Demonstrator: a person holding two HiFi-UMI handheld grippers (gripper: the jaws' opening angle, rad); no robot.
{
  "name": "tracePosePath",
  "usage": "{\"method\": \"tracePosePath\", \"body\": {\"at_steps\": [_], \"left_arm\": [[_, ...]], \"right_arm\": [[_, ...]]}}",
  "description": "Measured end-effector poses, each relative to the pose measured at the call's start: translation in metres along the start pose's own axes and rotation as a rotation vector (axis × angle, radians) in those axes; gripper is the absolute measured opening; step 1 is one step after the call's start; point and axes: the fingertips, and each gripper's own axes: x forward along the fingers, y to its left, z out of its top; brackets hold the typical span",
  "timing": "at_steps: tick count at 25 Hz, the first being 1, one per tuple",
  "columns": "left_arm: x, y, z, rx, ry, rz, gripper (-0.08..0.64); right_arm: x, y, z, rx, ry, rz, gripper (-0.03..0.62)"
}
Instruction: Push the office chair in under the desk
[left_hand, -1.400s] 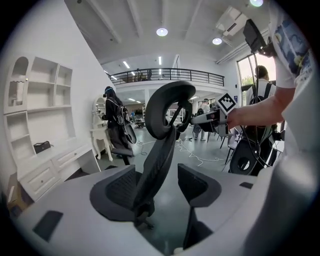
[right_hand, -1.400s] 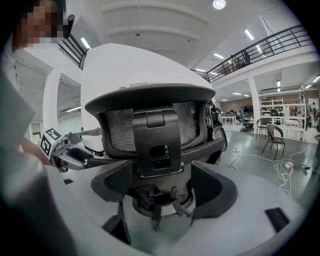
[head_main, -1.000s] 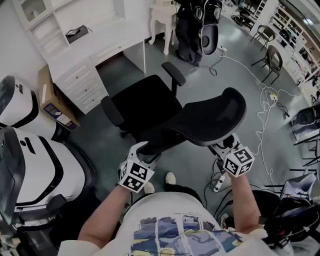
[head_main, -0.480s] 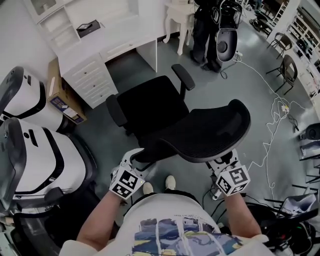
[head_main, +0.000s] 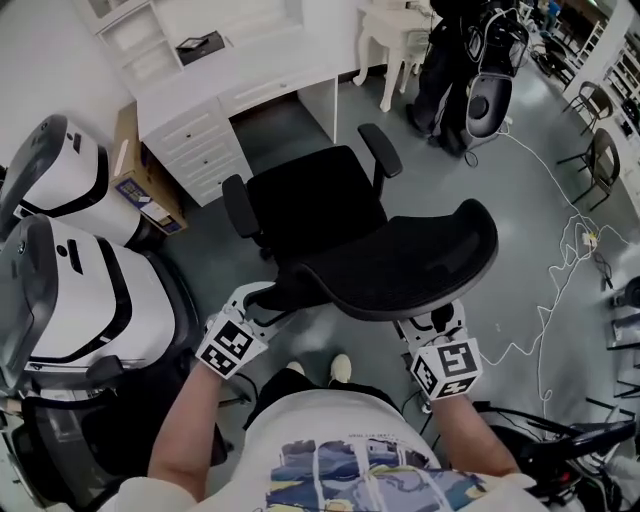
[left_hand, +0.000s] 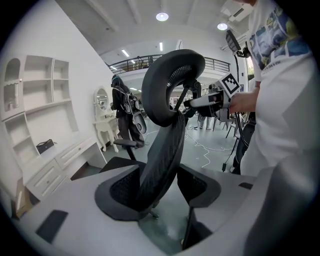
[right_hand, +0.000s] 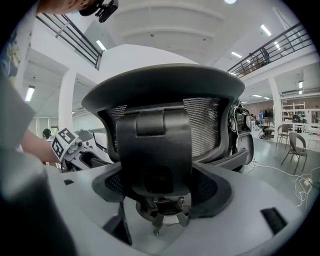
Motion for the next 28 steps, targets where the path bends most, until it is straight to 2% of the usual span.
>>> {"method": "tracePosePath", "body": {"at_steps": [16, 28], "left_arm": [[0.019, 0.064, 0.008, 0.007, -0.014, -0.002, 0.250], [0.036, 0.118, 0.016, 0.045, -0.006, -0.071, 0.241]], "right_arm": [[0.062, -0.012, 0.020, 0.009, 0.026, -0.013, 0.347], [0.112, -0.026, 0.041, 0.036, 0.004, -0.056, 0.345]]}}
